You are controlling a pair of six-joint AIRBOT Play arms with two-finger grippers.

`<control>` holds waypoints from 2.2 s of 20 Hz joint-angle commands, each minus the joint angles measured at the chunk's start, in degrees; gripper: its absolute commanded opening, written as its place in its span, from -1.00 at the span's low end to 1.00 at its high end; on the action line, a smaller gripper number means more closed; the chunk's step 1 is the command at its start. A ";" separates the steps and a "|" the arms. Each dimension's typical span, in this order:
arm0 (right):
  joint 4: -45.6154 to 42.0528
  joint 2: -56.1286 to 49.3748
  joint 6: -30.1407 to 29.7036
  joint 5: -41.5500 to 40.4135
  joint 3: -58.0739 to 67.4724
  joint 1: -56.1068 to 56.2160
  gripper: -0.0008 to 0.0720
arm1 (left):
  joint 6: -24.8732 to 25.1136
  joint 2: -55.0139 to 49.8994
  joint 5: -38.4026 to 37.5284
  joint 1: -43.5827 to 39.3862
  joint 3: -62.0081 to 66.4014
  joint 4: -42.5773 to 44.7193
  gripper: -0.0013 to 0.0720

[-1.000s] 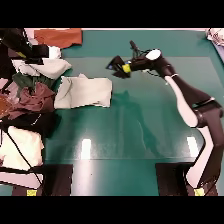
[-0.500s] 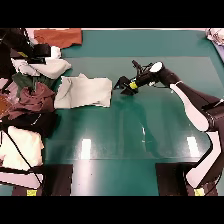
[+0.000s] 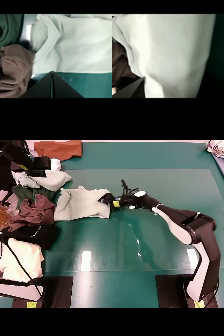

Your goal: Fold the shirts.

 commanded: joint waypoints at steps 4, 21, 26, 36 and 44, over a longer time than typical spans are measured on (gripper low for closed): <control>-4.00 -0.81 4.04 2.03 13.79 -2.05 -0.94 | 0.00 -0.04 -0.85 0.04 0.00 -0.20 -0.89; -55.45 20.48 40.19 28.94 28.33 -52.96 -0.95 | -0.13 -0.04 -0.72 0.00 0.00 -14.21 -0.89; -55.54 20.72 41.57 31.65 28.33 -64.13 -0.95 | -0.26 -0.04 -0.70 0.00 0.00 -16.57 -0.89; -69.59 22.77 44.76 32.09 28.22 -71.89 -0.95 | -1.16 -0.04 -0.98 0.00 0.00 -18.60 -0.89; -74.10 20.26 43.65 43.21 28.20 -73.81 -0.94 | -1.53 -0.04 -0.76 0.00 0.02 -19.89 -0.89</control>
